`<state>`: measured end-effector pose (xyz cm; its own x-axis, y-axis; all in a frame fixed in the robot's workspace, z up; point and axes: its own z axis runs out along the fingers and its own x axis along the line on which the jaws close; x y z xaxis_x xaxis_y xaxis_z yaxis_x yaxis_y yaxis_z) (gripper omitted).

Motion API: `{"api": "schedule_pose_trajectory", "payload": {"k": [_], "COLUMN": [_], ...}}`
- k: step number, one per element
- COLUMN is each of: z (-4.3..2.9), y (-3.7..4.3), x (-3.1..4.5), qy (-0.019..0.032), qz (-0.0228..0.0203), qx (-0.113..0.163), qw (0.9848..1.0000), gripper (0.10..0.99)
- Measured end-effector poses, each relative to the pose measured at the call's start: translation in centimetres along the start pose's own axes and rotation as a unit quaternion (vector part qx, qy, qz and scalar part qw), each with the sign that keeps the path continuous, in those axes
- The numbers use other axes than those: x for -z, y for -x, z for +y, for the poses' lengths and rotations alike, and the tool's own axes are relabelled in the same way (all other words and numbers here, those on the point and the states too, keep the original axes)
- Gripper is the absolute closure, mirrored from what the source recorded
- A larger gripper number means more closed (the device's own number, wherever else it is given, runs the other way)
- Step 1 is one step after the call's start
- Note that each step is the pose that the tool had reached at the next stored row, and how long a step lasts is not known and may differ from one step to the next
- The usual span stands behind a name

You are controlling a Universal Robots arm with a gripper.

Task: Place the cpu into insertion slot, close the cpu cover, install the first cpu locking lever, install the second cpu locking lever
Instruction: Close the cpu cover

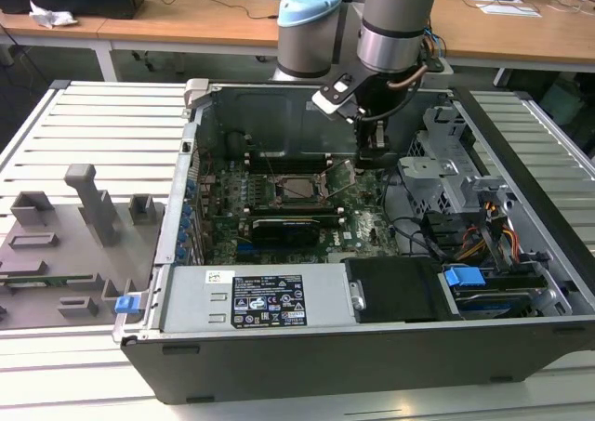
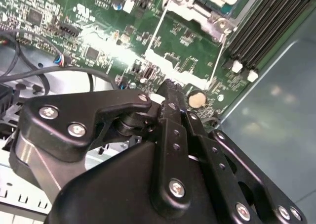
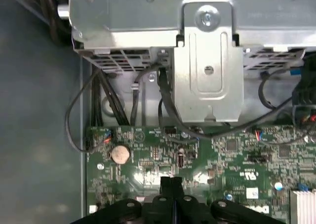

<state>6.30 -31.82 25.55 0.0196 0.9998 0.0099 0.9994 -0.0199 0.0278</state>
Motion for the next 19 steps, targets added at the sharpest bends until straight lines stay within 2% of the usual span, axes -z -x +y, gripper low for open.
{"api": "schedule_pose_trajectory", "payload": {"k": [2, 7, 13, 16, 19], "z": [0.46, 0.52, -0.11, -0.81, -1.02], "y": [-0.01, 0.00, 0.01, 0.03, 0.03], "x": [-0.30, -1.08, -1.01, -0.98, -0.98], "qy": [-0.0002, -0.0011, -0.0016, -0.0016, -0.0016], "qz": [0.0000, 0.0000, 0.0003, 0.0003, 0.0003], "qx": [0.001, 0.001, 0.001, 0.001, 0.001], "qw": [1.0000, 1.0000, 1.0000, 1.0000, 1.0000], "gripper": [0.980, 0.980, 0.980, 0.980, 0.980]}}
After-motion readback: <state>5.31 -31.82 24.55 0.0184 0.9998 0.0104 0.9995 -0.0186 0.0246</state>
